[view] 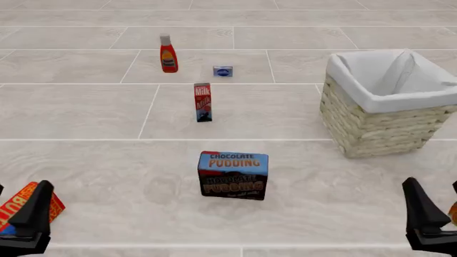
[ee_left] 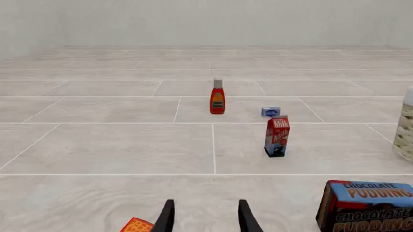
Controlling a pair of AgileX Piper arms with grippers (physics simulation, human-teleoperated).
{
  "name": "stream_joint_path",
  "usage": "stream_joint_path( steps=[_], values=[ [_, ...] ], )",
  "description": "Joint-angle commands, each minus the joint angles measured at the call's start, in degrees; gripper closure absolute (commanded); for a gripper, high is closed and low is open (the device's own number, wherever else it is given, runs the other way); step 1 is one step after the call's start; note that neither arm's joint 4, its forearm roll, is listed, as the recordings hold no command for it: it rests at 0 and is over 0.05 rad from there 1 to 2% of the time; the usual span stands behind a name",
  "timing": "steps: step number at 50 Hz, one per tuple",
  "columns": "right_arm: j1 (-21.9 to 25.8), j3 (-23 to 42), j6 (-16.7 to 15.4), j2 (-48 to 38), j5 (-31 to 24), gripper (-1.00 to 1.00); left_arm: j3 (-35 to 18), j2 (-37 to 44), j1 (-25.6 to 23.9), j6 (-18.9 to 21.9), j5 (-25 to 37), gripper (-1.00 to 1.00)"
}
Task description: Pick the milk and place it in the basket.
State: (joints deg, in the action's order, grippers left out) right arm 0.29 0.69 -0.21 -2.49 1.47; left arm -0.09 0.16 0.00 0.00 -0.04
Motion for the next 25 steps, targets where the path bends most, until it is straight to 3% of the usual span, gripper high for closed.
stream_joint_path(
  steps=[1, 12, 25],
  values=[
    [2.87, 1.73, -0.73, -9.71, 6.2, -1.0, -0.16, 0.28, -0.01, -0.01, -0.07, -1.0],
    [12.3, 11.31, -3.56, -22.11, 9.53, -1.0, -0.16, 0.29, 0.0, 0.0, -0.07, -1.0],
    [18.17, 20.88, -6.05, -31.91, 10.24, -1.0, -0.16, 0.27, 0.0, 0.0, -0.07, -1.0]
  ],
)
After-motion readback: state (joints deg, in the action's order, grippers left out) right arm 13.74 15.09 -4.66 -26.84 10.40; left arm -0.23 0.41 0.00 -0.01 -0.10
